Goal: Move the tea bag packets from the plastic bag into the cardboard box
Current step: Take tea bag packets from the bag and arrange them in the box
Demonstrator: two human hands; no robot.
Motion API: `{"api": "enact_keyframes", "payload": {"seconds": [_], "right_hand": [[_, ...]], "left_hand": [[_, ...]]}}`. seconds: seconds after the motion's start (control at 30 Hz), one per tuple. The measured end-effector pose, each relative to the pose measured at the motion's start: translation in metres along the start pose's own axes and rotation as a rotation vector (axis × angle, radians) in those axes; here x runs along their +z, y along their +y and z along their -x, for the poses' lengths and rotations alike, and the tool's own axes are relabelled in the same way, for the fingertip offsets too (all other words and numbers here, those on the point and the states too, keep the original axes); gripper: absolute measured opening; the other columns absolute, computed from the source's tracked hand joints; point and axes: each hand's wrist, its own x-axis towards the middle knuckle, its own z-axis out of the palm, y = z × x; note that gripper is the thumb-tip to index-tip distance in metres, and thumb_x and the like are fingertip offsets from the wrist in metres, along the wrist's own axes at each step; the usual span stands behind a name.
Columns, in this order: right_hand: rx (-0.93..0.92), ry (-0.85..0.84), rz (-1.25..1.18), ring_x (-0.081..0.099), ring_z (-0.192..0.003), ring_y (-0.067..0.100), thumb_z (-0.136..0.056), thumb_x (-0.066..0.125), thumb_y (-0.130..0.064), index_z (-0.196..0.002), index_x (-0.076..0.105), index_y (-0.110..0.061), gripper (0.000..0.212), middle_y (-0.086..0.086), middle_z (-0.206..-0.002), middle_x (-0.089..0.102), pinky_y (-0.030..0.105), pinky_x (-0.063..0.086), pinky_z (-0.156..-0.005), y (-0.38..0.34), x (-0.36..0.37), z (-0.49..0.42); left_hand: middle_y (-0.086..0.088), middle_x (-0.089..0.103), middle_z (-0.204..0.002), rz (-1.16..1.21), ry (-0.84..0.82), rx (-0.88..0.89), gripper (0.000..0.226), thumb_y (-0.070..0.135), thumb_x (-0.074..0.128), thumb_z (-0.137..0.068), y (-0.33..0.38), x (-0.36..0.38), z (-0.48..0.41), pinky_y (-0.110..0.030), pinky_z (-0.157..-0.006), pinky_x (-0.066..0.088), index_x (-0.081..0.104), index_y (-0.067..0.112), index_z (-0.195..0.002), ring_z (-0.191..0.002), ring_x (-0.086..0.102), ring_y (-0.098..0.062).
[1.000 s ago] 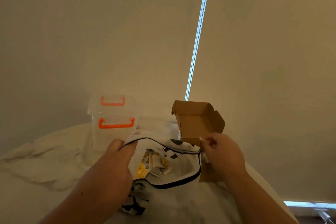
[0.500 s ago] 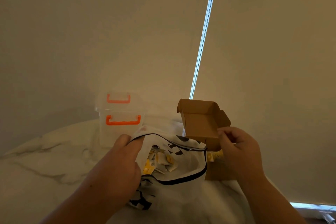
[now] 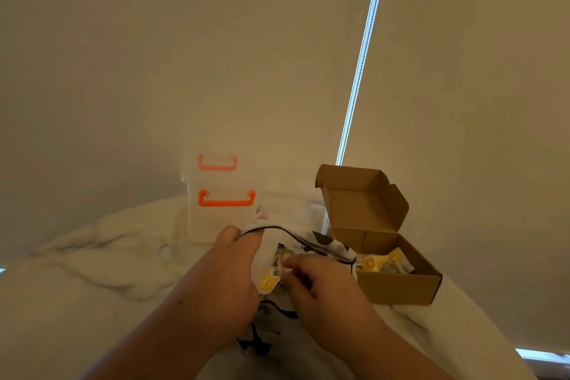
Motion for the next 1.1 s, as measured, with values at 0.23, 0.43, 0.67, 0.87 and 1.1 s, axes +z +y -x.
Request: {"api": "enact_keyframes", "payload": {"seconds": [0.23, 0.43, 0.67, 0.87, 1.1], "right_hand": [[0.3, -0.065, -0.289, 0.051, -0.055, -0.002, -0.088, 0.068, -0.038, -0.102, 0.064, -0.034, 0.015, -0.01, -0.063, 0.056, 0.022, 0.046, -0.057, 0.004, 0.034, -0.011], [0.353, -0.049, -0.487, 0.045, -0.054, 0.011, -0.088, 0.063, -0.007, -0.089, 0.068, -0.028, 0.022, -0.006, -0.057, 0.048, 0.026, 0.046, -0.053, 0.007, 0.035, -0.011], [0.372, -0.043, -0.584, 0.047, -0.057, 0.017, -0.085, 0.059, -0.006, -0.087, 0.071, -0.034, 0.03, -0.007, -0.058, 0.05, 0.032, 0.044, -0.055, 0.005, 0.034, -0.009], [0.347, 0.015, -0.478, 0.06, -0.063, 0.01, -0.089, 0.057, -0.01, -0.09, 0.068, -0.037, 0.03, -0.01, -0.063, 0.062, 0.039, 0.058, -0.07, -0.002, 0.024, -0.004], [0.006, 0.05, -0.109, 0.058, -0.093, -0.006, -0.092, 0.058, -0.019, -0.112, 0.064, -0.04, 0.03, -0.032, -0.093, 0.058, 0.013, 0.051, -0.082, -0.013, -0.001, 0.009]], "left_hand": [[0.009, 0.037, -0.099, -0.018, -0.015, -0.017, 0.049, -0.002, 0.049, -0.08, 0.002, 0.003, -0.001, -0.036, -0.073, 0.054, 0.046, 0.028, -0.119, -0.08, 0.055, -0.013], [0.011, 0.037, -0.098, -0.048, 0.034, 0.038, 0.06, 0.0, 0.048, -0.082, -0.005, 0.009, -0.002, -0.035, -0.069, 0.054, 0.039, 0.03, -0.134, -0.078, 0.057, -0.014], [0.014, 0.036, -0.103, -0.008, 0.059, 0.086, 0.066, 0.008, 0.049, -0.085, -0.005, 0.01, -0.001, -0.03, -0.067, 0.054, 0.034, 0.041, -0.14, -0.077, 0.056, -0.01], [0.016, 0.035, -0.108, 0.025, 0.077, 0.095, 0.069, 0.008, 0.048, -0.086, -0.005, 0.009, -0.002, -0.026, -0.07, 0.053, 0.031, 0.043, -0.143, -0.08, 0.056, -0.008], [0.018, 0.034, -0.107, 0.022, 0.098, 0.074, 0.068, 0.009, 0.048, -0.089, -0.004, 0.009, 0.0, -0.021, -0.075, 0.053, 0.027, 0.043, -0.144, -0.085, 0.054, -0.006]]}}
